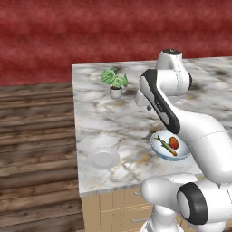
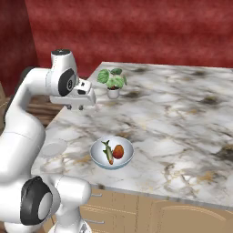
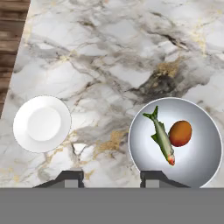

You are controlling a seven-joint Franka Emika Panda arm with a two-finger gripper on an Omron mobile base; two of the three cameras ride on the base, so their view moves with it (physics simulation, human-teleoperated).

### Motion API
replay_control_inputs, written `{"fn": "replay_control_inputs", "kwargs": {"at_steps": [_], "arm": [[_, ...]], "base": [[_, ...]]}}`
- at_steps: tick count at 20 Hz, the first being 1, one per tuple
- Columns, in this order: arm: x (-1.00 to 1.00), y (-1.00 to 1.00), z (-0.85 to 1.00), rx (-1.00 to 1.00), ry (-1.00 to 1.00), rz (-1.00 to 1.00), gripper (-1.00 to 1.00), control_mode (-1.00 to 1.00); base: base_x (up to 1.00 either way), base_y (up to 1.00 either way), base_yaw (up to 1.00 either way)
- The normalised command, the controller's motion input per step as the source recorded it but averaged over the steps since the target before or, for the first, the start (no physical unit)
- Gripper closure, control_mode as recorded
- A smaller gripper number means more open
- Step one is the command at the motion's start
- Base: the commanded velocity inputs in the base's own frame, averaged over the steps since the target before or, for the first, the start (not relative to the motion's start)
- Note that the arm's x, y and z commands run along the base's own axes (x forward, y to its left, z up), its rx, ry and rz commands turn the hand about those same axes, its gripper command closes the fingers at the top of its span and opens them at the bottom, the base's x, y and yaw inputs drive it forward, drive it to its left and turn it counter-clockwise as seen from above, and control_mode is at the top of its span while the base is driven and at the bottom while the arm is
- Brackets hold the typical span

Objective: Remove the mango from the bowl and place it on the small plate. Then place the bowl with only the fish in the microwave, close the door, and press the start button to microwave the fish.

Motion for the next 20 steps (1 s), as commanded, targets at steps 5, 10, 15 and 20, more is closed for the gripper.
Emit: {"fn": "replay_control_inputs", "kwargs": {"at_steps": [5,10,15,20], "arm": [[-0.19,-0.02,-0.4,-0.01,0.0,0.0,-1.0,-1.0],[-0.01,-0.91,-1.0,0.0,0.02,-0.1,-1.0,-1.0],[0.31,-1.0,-0.67,0.01,0.11,-0.06,-1.0,-1.0],[0.1,-0.8,-0.4,0.07,0.06,-0.09,-1.0,-1.0]], "base": [[0.0,0.0,0.0],[0.0,0.0,0.0],[0.0,0.0,0.0],[0.0,0.0,0.0]]}}
